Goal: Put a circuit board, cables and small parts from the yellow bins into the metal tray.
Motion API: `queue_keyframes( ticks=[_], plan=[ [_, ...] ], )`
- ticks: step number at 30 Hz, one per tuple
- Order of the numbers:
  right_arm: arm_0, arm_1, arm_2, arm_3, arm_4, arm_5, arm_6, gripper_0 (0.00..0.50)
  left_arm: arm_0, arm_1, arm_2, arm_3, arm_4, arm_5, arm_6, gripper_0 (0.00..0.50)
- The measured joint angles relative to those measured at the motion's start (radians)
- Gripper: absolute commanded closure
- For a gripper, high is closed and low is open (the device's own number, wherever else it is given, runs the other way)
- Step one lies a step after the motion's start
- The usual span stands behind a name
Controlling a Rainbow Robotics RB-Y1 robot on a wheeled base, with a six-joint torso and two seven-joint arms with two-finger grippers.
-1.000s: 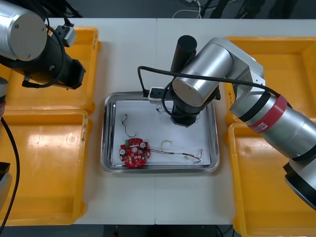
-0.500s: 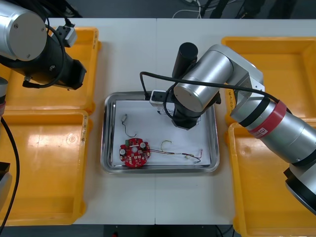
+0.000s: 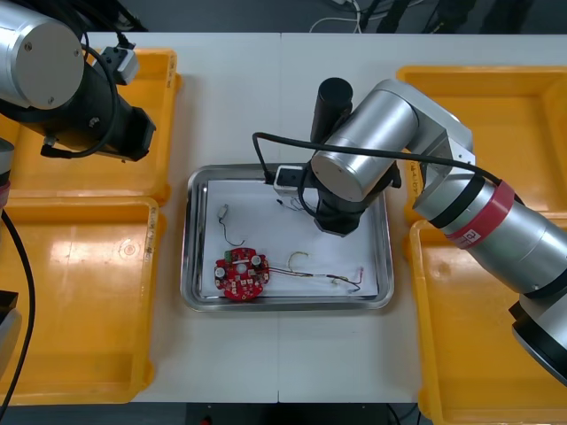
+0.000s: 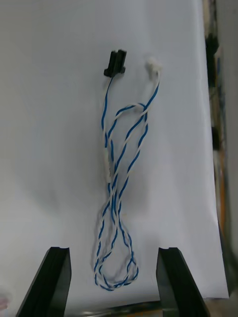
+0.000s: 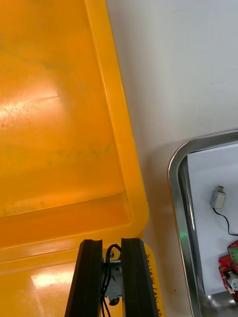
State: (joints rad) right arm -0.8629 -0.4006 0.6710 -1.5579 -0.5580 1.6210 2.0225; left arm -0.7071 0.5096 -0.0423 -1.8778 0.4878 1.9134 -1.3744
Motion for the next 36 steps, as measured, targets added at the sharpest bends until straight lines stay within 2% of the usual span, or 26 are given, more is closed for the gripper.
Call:
queue_keyframes(
  ticks=[7,15,29,33,36],
  plan=[
    [-0.005,0.000,-0.039,-0.071,-0.005,0.158,0.000,0.000,0.000,0.000,0.000,0.000,0.001,0.000,0.000,0.499],
    [-0.054,0.000,-0.142,-0.072,-0.085,0.288,0.000,0.000,0.000,0.000,0.000,0.000,0.007,0.000,0.000,0.498],
    [-0.133,-0.002,-0.390,-0.072,-0.105,0.294,-0.027,0.000,0.000,0.000,0.000,-0.001,0.012,0.000,0.002,0.499],
    [-0.134,-0.031,-0.457,-0.072,-0.163,0.294,-0.066,0.000,0.001,0.000,0.000,-0.001,0.019,0.000,0.010,0.499],
    [-0.134,-0.075,-0.482,-0.072,-0.215,0.294,-0.164,0.000,0.001,0.000,0.000,-0.001,0.022,0.000,0.016,0.499]
  ],
)
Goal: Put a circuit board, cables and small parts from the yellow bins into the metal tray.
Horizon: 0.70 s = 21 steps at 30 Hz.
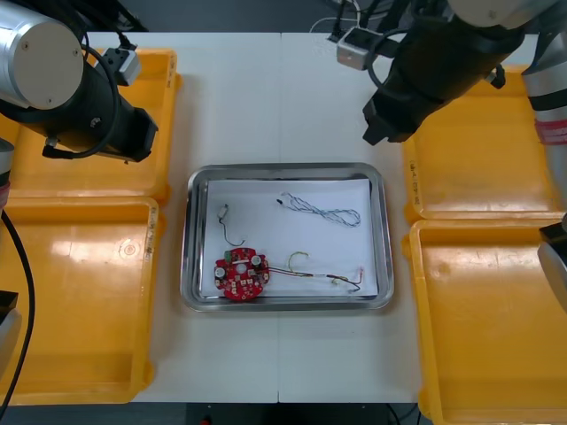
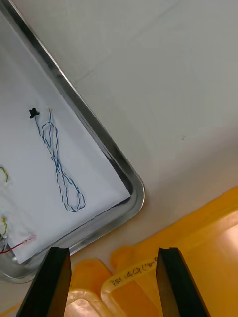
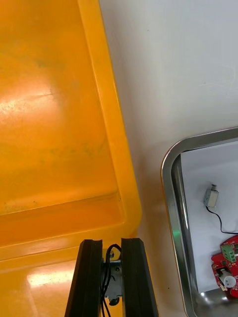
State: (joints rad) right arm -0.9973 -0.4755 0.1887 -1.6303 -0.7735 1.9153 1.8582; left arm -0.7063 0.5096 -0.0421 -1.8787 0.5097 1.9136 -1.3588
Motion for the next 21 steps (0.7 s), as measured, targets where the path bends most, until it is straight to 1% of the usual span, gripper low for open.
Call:
queue_keyframes(
  ticks=[3,8,10,13,15,19,21],
  plan=[
    [0.000,-0.040,-0.015,0.000,-0.017,0.000,-0.074,0.000,0.000,0.000,0.000,0.000,0.006,0.000,0.001,0.498],
    [0.000,-0.082,-0.056,0.000,-0.028,0.000,-0.085,0.000,0.001,-0.001,0.000,0.000,0.012,0.000,0.002,0.499],
    [0.000,-0.093,-0.077,0.000,-0.031,0.000,-0.120,0.000,0.001,-0.002,0.000,-0.001,0.012,0.000,0.009,0.499],
    [0.001,-0.114,-0.102,0.000,-0.039,0.000,-0.197,0.000,0.001,-0.005,-0.004,-0.005,0.012,0.000,0.049,0.497],
    [0.003,-0.131,-0.116,0.000,-0.047,0.000,-0.224,0.000,0.002,-0.007,-0.009,-0.008,0.012,0.000,0.078,0.500],
    [0.014,-0.167,-0.140,0.000,-0.086,0.000,-0.254,0.000,0.003,-0.015,-0.031,-0.017,0.012,0.000,0.121,0.497],
    [0.023,-0.186,-0.150,0.000,-0.122,0.000,-0.302,0.000,0.003,-0.020,-0.050,-0.022,0.012,0.000,0.126,0.498]
  ],
)
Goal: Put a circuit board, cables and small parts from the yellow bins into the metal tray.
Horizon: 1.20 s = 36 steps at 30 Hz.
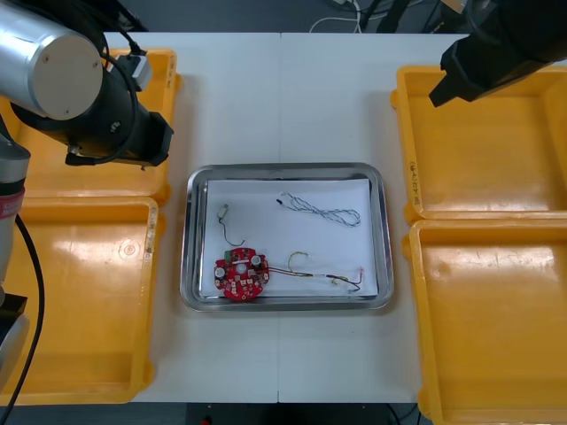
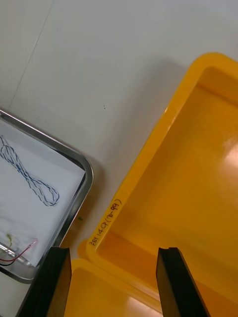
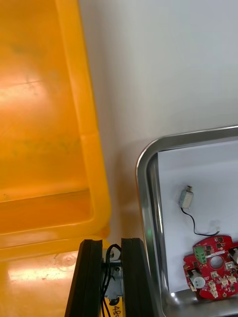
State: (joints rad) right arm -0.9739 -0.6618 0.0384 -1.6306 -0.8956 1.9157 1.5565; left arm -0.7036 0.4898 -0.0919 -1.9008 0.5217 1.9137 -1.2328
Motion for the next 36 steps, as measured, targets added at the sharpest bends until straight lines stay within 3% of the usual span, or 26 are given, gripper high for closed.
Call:
queue_keyframes(
  ticks=[4,12,17,25,36],
  plan=[
    [0.033,-0.039,-0.018,-0.030,-0.045,0.000,-0.096,0.000,0.000,-0.004,-0.054,-0.004,0.000,-0.016,0.020,0.497],
    [0.176,-0.113,-0.048,-0.235,-0.059,0.000,-0.127,0.000,0.001,-0.029,-0.131,-0.005,0.000,-0.070,0.190,0.497],
    [0.287,-0.149,-0.088,-0.325,-0.063,0.000,-0.136,0.000,0.002,-0.047,-0.172,-0.005,-0.003,-0.097,0.199,0.497],
    [0.451,-0.174,-0.175,-0.402,-0.066,0.000,-0.178,0.000,0.002,-0.060,-0.243,0.008,-0.008,-0.155,0.199,0.498],
    [0.623,-0.176,-0.270,-0.428,-0.067,0.000,-0.232,0.000,0.002,-0.093,-0.304,0.128,-0.034,-0.267,0.199,0.495]
  ],
)
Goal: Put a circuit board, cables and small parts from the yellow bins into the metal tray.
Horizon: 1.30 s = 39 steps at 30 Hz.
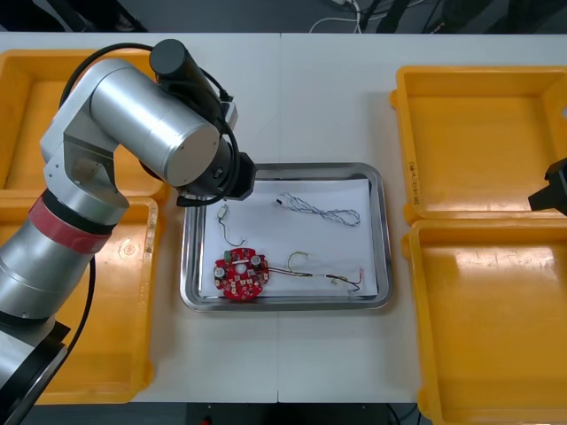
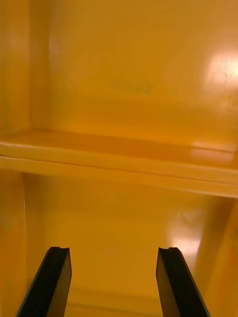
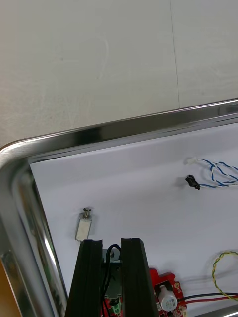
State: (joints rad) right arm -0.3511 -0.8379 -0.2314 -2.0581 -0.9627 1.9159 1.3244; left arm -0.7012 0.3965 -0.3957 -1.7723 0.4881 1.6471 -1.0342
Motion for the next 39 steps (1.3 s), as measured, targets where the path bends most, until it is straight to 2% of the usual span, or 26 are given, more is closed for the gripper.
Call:
queue_keyframes(
  ticks=[7,16,24,26,28,29,31,33,39],
  plan=[
    [0.099,0.000,-0.009,-0.061,0.000,0.000,-0.143,0.000,0.000,-0.015,-0.039,0.069,-0.010,-0.066,0.000,0.493],
    [0.167,0.000,-0.009,-0.071,0.002,0.000,-0.148,0.000,0.000,-0.015,-0.088,0.110,-0.011,-0.110,0.000,0.465],
    [0.218,0.000,-0.009,-0.071,0.033,0.000,-0.148,0.000,0.000,-0.015,-0.098,0.135,-0.011,-0.125,0.000,0.442],
    [0.220,0.000,-0.009,-0.071,0.040,-0.001,-0.148,0.000,0.000,-0.015,-0.099,0.136,-0.011,-0.125,0.000,0.396],
    [0.220,0.000,-0.009,-0.071,0.052,-0.005,-0.148,0.000,0.000,-0.015,-0.100,0.137,-0.011,-0.126,0.000,0.243],
    [0.220,0.000,-0.009,-0.071,0.056,-0.012,-0.148,0.000,0.000,-0.015,-0.100,0.138,-0.011,-0.126,0.000,0.204],
    [0.221,0.000,-0.009,-0.071,0.067,-0.034,-0.148,0.000,0.000,-0.015,-0.101,0.138,-0.011,-0.126,0.000,0.076],
    [0.221,0.000,-0.009,-0.071,0.085,-0.053,-0.148,0.000,0.000,-0.015,-0.102,0.138,-0.011,-0.126,0.000,0.000],
    [0.221,0.003,-0.008,-0.071,0.126,-0.105,-0.148,0.000,0.000,-0.015,-0.102,0.139,-0.011,-0.127,0.006,0.000]
  ],
)
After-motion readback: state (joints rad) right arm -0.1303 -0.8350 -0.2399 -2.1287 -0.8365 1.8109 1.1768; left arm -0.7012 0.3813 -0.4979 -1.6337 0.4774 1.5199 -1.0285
